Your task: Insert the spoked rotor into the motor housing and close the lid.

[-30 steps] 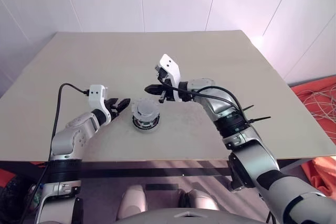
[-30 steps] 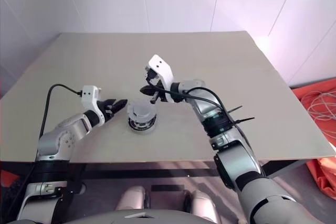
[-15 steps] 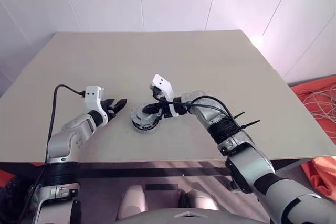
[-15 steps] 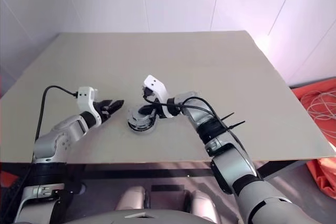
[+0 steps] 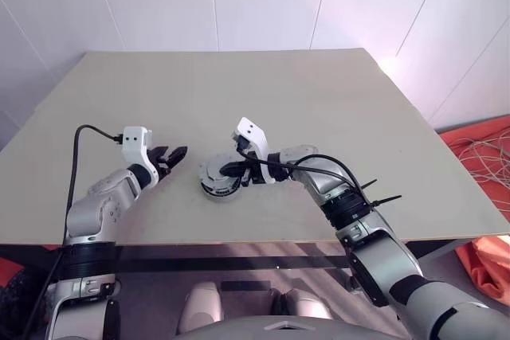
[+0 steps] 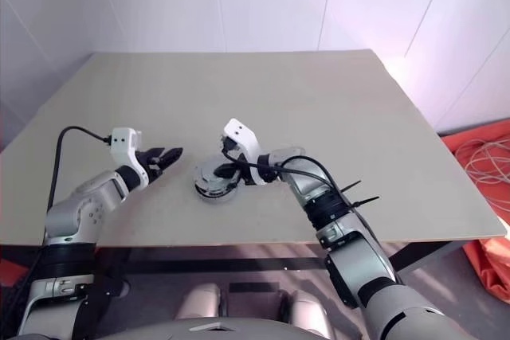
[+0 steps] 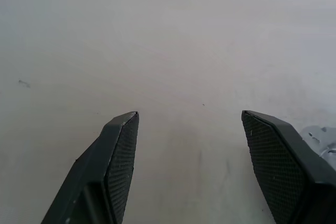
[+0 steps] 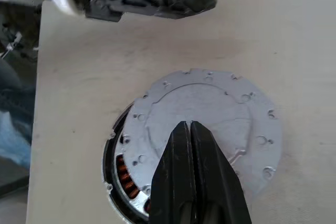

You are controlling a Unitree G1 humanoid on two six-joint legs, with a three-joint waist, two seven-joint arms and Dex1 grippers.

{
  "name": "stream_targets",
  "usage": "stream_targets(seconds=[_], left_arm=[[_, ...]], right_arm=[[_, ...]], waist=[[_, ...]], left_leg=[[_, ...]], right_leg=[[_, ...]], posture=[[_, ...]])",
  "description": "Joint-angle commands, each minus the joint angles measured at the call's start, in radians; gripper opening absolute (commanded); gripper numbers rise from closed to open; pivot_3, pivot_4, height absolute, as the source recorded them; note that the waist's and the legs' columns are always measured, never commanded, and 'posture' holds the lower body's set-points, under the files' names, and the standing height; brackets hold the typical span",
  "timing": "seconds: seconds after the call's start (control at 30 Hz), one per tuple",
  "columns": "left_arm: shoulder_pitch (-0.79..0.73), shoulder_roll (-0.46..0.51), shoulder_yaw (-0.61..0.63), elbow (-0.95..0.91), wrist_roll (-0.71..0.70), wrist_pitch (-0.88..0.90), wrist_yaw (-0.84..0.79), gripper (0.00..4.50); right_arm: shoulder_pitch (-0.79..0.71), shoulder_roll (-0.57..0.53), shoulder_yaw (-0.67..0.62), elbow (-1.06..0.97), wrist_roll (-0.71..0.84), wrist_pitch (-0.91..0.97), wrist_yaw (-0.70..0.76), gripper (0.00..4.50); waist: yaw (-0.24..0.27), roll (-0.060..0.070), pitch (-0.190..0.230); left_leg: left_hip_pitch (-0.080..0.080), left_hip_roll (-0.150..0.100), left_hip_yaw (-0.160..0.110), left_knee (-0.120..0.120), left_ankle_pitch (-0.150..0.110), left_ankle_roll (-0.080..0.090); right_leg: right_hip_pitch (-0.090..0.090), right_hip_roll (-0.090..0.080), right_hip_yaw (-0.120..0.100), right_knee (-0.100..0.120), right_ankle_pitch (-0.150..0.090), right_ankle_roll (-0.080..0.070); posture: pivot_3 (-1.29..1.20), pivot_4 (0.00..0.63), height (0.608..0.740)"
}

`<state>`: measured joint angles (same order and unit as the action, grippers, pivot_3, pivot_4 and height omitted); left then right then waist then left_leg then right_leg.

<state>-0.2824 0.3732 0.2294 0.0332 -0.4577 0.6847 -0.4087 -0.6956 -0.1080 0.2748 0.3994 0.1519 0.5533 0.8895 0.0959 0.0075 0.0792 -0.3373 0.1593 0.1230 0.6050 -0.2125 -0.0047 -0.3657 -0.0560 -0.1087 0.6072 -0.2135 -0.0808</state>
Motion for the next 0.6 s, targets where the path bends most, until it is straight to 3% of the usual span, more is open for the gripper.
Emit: stream_targets(seconds=[0.03, 0.2, 0.33, 0.43, 0.6], left_arm=[[-0.02, -0.003, -0.018, -0.029, -0.003, -0.01, -0.015, 3.31], [-0.023, -0.005, -0.017, -0.041, -0.034, 0.018, -0.032, 3.31], [-0.002, 0.025, 0.0, -0.098, -0.114, 0.105, -0.091, 3.31], [0.011, 0.056, 0.0, -0.112, -0.123, 0.12, -0.111, 3.31], [0.01, 0.076, -0.003, -0.112, -0.124, 0.122, -0.114, 3.31]], right_arm=[[-0.051, 0.018, -0.101, -0.028, 0.037, -0.113, -0.063, 0.02], [0.005, 0.01, -0.046, -0.112, 0.001, -0.208, -0.046, 0.02], [0.075, -0.007, -0.021, -0.285, 0.065, -0.104, -0.001, 0.02], [0.111, -0.026, -0.005, -0.366, 0.104, -0.053, 0.039, 0.6], [0.123, -0.042, 0.008, -0.392, 0.143, -0.002, 0.075, 2.36]], waist=[[0.0, 0.0, 0.0], [0.0, 0.0, 0.0], [0.0, 0.0, 0.0], [0.0, 0.0, 0.0], [0.0, 0.0, 0.0]], left_leg=[[-0.002, 0.0, 0.0, 0.0, 0.0, 0.0], [-0.007, 0.0, 0.0, -0.001, 0.0, -0.001], [-0.012, 0.0, 0.0, -0.001, 0.001, -0.001], [-0.012, 0.0, 0.0, -0.001, 0.001, -0.001], [-0.005, 0.0, 0.0, -0.002, 0.0, 0.001]], right_leg=[[-0.002, 0.0, 0.0, 0.0, 0.0, 0.0], [-0.006, 0.0, 0.0, 0.0, 0.004, -0.007], [-0.011, 0.0, 0.0, 0.0, 0.003, -0.008], [-0.011, 0.0, 0.0, 0.0, 0.003, -0.008], [-0.004, 0.0, 0.0, 0.0, -0.001, -0.001]], posture=[[0.0, 0.0, 0.74], [0.0, 0.0, 0.74], [0.0, 0.0, 0.74], [0.0, 0.0, 0.74], [0.0, 0.0, 0.74]])
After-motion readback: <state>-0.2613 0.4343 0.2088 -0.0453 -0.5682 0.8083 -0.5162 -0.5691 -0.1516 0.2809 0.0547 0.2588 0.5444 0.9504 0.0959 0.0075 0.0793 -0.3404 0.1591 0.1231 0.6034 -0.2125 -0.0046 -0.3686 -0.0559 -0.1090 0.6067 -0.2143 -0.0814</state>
